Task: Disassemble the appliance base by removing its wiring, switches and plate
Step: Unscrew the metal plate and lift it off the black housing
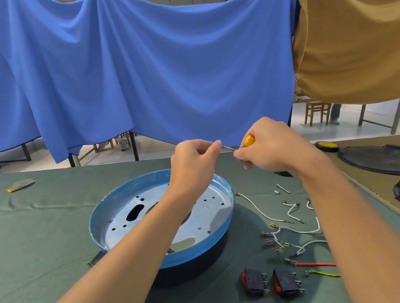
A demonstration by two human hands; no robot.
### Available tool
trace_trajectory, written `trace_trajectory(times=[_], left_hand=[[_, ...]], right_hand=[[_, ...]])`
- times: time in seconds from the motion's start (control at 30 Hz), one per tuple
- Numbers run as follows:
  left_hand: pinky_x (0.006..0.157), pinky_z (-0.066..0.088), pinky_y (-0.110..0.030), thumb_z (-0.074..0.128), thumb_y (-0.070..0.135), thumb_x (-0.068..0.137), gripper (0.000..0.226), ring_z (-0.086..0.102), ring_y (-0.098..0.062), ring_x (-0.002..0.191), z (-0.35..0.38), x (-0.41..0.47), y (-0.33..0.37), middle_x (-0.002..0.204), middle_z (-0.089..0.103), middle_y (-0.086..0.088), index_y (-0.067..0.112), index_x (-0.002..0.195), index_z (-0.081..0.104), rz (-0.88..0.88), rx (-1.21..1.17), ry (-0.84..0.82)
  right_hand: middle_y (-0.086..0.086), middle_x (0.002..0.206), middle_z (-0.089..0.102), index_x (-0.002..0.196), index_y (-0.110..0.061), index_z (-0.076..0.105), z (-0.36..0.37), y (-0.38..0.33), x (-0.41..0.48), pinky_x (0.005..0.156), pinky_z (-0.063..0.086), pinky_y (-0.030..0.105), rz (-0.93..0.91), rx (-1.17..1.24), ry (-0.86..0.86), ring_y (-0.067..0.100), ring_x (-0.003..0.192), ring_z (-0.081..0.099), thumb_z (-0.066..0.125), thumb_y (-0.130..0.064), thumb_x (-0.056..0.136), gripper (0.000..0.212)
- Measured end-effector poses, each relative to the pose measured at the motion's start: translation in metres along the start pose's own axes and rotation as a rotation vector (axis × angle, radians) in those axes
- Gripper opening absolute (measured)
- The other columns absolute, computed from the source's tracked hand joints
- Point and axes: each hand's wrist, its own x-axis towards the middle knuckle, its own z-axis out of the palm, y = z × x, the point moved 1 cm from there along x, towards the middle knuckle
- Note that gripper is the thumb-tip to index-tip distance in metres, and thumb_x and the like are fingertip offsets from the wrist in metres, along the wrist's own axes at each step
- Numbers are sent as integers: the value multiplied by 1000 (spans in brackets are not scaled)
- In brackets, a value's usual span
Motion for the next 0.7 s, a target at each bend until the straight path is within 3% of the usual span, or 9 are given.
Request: trace_trajectory(times=[0.07, 0.17, 0.27, 0.37, 0.5, 0.6, 0.7], left_hand=[[80, 47, -30, 55, 39, 96, 29, 60, -13, 90, -2, -2, -6, 88, 65, 11, 16, 103, 71, 81, 200, -51], [81, 47, -34, 53, 42, 96, 28, 56, -11, 91, -4, -6, -16, 94, 62, 10, 20, 102, 70, 149, 465, -223], [75, 43, -32, 53, 45, 95, 27, 56, -12, 92, -4, -9, -21, 99, 64, 9, 24, 100, 69, 174, 566, -297], [70, 47, -29, 51, 50, 94, 32, 59, -16, 92, -2, -11, -27, 108, 66, 4, 26, 106, 68, 161, 687, -414], [65, 38, -26, 46, 51, 94, 36, 57, -17, 90, -4, -13, -35, 107, 66, 1, 26, 109, 67, 179, 844, -618], [68, 40, -28, 44, 51, 95, 39, 57, -18, 90, -3, -14, -36, 106, 66, 0, 23, 109, 67, 211, 854, -619], [70, 42, -28, 43, 51, 96, 42, 58, -17, 89, -1, -15, -37, 103, 67, -1, 20, 108, 68, 236, 854, -612]], right_hand=[[16, 72, 64, 70, 1, 59, 8, 11, 5, 63, 50, 42, 79, -89, 47, 37, 75, 57, 58, -16, 85, 23], [10, 75, 46, 63, -13, 37, 25, 28, 9, 58, 35, 34, 191, -189, 48, 34, 72, 44, 50, -10, 84, 25], [14, 102, 55, 84, -14, 52, 43, 39, 9, 69, 38, 37, 268, -259, 51, 36, 85, 50, 51, -13, 86, 2], [13, 118, 58, 113, -15, 57, 59, 52, 12, 71, 39, 36, 338, -329, 71, 34, 99, 56, 58, -17, 88, 25], [12, 115, 62, 113, -15, 58, 80, 66, 13, 69, 39, 35, 381, -438, 101, 33, 102, 60, 59, -12, 87, 26], [11, 111, 64, 113, -15, 58, 91, 73, 14, 66, 40, 36, 402, -463, 100, 31, 98, 61, 61, -14, 89, 25], [10, 103, 65, 112, -15, 58, 95, 74, 15, 62, 39, 35, 404, -474, 109, 27, 81, 54, 64, -18, 89, 24]])
